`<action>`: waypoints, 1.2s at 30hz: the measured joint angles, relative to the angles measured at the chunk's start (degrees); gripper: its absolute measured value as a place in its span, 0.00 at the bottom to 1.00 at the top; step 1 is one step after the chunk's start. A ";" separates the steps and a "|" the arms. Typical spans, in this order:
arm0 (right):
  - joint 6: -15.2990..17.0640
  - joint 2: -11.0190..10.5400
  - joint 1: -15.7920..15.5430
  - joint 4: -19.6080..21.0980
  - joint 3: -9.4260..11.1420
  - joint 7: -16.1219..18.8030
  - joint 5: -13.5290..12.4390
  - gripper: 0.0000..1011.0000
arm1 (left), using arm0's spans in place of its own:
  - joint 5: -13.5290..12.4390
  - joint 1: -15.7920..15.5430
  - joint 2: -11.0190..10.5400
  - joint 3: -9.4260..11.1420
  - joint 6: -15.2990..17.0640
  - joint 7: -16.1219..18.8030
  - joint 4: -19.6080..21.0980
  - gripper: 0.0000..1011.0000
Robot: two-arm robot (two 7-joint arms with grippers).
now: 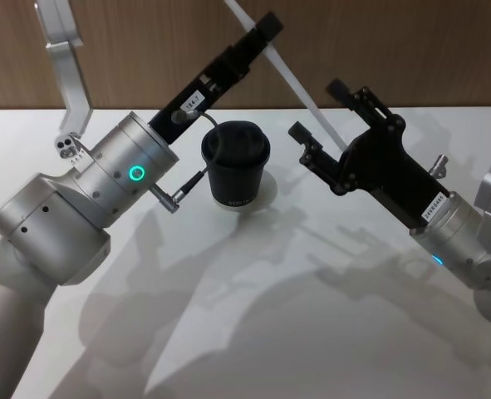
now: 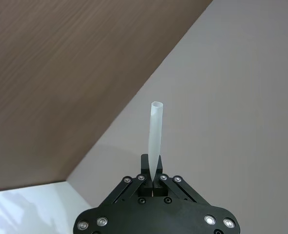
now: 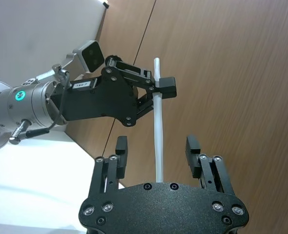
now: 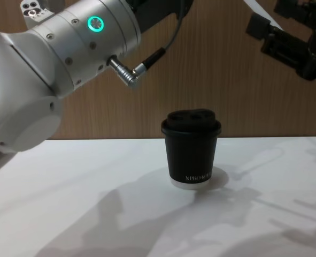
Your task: Pick up the straw with one hand, pass it to the other hand, and insert it into the cup.
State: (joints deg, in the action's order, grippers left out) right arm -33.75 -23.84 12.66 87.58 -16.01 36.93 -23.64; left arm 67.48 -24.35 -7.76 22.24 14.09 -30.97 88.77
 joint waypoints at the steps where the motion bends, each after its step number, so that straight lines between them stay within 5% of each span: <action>1: 0.00 0.00 0.00 0.00 0.00 0.00 0.00 0.71 | -0.64 -0.11 -0.11 0.14 -0.36 0.21 0.04 0.01; 12: 0.00 0.00 0.00 0.00 0.00 0.00 0.00 0.99 | -8.98 -2.48 -2.45 2.50 -4.19 4.20 1.10 0.01; 26: 0.00 0.00 0.00 0.00 0.00 0.00 0.00 0.99 | -19.58 -5.48 -6.39 4.92 -5.71 11.21 4.58 0.01; 36: 0.00 0.00 0.00 0.00 0.00 0.00 0.00 0.99 | -25.43 -6.87 -9.79 5.62 -3.82 15.03 8.29 0.00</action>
State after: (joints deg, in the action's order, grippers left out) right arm -33.75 -23.84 12.66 87.59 -16.01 36.94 -23.64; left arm 42.05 -31.23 -17.55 27.86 10.27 -15.93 97.06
